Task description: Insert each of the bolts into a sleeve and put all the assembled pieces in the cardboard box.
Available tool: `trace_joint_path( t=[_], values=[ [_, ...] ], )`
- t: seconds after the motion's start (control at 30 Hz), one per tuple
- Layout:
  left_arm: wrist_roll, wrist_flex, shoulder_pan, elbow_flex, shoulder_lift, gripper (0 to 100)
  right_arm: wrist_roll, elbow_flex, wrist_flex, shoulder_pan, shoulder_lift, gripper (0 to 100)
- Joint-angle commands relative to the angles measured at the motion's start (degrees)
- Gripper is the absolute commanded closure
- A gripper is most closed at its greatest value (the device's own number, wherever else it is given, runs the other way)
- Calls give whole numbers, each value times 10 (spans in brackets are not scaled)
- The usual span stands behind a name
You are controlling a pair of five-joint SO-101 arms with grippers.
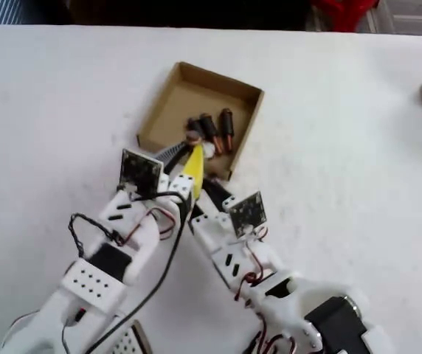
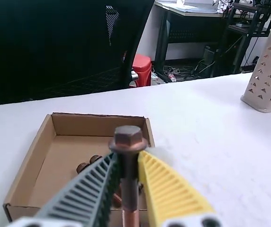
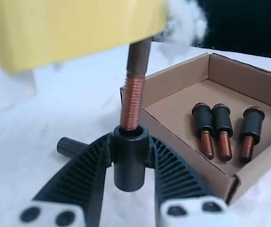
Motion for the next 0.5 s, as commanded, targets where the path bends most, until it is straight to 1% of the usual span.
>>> trace_joint_path(
  t=[0.0,0.17,0.23,0.47],
  values=[
    [27,-2,7,-26,-20,978,5,-6,-15,3,-3,982],
    [28,1,6,-25,-19,978,5,-6,-15,3,-4,982],
    [29,18,7,-25,-21,978,5,-6,-15,3,-4,982],
    [30,36,8,-17,-21,978,5,-6,-15,4,-5,982]
  ],
)
